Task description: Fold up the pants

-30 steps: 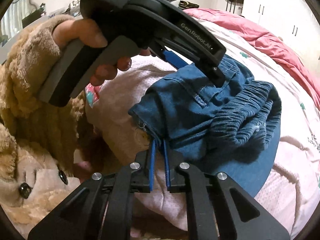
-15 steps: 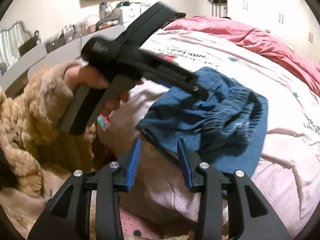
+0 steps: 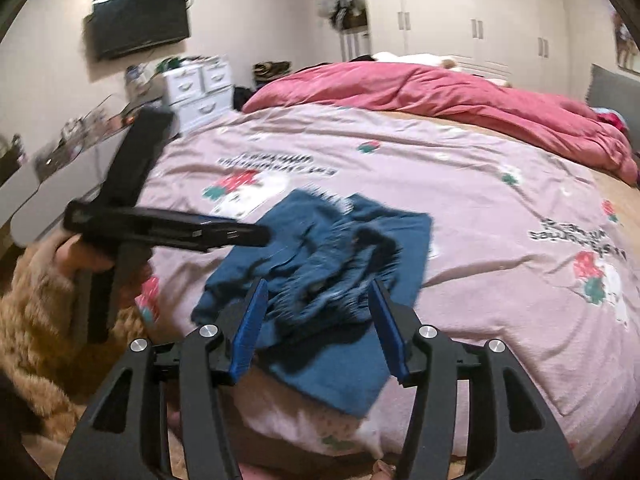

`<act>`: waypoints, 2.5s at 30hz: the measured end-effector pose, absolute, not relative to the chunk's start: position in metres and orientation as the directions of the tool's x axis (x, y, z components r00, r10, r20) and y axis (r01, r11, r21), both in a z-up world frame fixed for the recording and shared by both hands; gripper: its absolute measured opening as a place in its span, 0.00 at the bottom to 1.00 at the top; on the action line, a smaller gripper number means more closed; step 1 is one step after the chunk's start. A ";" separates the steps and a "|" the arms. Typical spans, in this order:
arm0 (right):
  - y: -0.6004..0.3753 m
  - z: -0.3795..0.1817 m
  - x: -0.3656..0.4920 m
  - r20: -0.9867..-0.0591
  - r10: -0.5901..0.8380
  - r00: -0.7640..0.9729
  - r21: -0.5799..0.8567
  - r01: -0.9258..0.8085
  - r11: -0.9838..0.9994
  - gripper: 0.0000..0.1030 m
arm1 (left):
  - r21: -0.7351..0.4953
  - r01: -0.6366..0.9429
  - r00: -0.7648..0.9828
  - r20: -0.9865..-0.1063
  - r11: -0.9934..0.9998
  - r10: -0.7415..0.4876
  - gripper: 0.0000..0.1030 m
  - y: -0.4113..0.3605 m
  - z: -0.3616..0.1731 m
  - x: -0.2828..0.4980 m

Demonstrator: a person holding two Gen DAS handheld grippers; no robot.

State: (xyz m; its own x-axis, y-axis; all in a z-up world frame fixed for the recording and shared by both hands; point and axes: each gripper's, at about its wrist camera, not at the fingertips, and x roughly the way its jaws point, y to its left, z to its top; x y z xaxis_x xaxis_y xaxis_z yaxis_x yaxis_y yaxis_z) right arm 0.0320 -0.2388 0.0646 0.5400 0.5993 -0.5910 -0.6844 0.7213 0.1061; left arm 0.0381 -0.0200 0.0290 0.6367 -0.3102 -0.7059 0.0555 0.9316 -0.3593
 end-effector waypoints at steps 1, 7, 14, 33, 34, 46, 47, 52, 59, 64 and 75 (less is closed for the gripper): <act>-0.241 0.065 0.034 -0.588 0.593 0.550 0.105 -0.675 0.730 0.55 | -0.361 0.052 0.642 -0.702 0.931 -0.309 0.74 -0.019 0.031 0.037; -0.253 0.065 0.047 -0.582 0.557 0.593 0.112 -0.619 0.777 0.60 | -0.376 0.013 0.680 -0.676 0.927 -0.284 0.81 -0.005 0.038 0.021; -0.262 0.057 0.062 -0.613 0.514 0.600 0.151 -0.550 0.822 0.65 | -0.389 -0.027 0.670 -0.691 0.921 -0.272 0.82 0.004 0.027 0.018; -0.265 0.023 0.105 -0.690 0.534 0.489 0.309 -0.468 0.828 0.65 | -0.420 -0.025 0.601 -0.732 0.907 -0.322 0.82 -0.009 -0.003 0.024; -0.265 0.021 0.108 -0.694 0.536 0.481 0.316 -0.466 0.826 0.65 | -0.419 -0.026 0.600 -0.733 0.908 -0.321 0.82 -0.010 -0.004 0.026; -0.256 -0.005 0.134 -0.713 0.609 0.348 0.446 -0.445 0.777 0.54 | -0.417 0.013 0.579 -0.738 0.909 -0.346 0.65 -0.031 -0.008 0.032; -0.256 -0.006 0.134 -0.710 0.615 0.343 0.454 -0.444 0.772 0.52 | -0.412 0.012 0.578 -0.741 0.911 -0.342 0.65 -0.032 -0.008 0.033; -0.251 -0.006 0.138 -0.702 0.636 0.321 0.473 -0.459 0.753 0.51 | -0.438 -0.010 0.573 -0.739 0.899 -0.354 0.66 -0.028 -0.012 0.038; -0.245 -0.005 0.139 -0.692 0.647 0.318 0.466 -0.488 0.738 0.34 | -0.433 -0.026 0.575 -0.743 0.901 -0.341 0.66 -0.033 -0.012 0.045; -0.240 -0.002 0.134 -0.692 0.637 0.340 0.422 -0.525 0.739 0.32 | -0.410 -0.016 0.572 -0.751 0.912 -0.328 0.49 -0.040 -0.009 0.047; -0.232 -0.003 0.127 -0.662 0.639 0.391 0.399 -0.538 0.743 0.18 | -0.372 -0.016 0.586 -0.755 0.928 -0.293 0.31 -0.047 -0.006 0.048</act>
State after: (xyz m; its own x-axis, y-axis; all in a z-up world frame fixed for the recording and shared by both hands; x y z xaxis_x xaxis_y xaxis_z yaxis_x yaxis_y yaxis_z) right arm 0.1267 -0.2324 -0.0030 0.3915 0.6389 -0.6622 -0.5380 0.7428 0.3986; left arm 0.0477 -0.0467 -0.0063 0.5859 -0.2932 -0.7555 -0.0155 0.9280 -0.3722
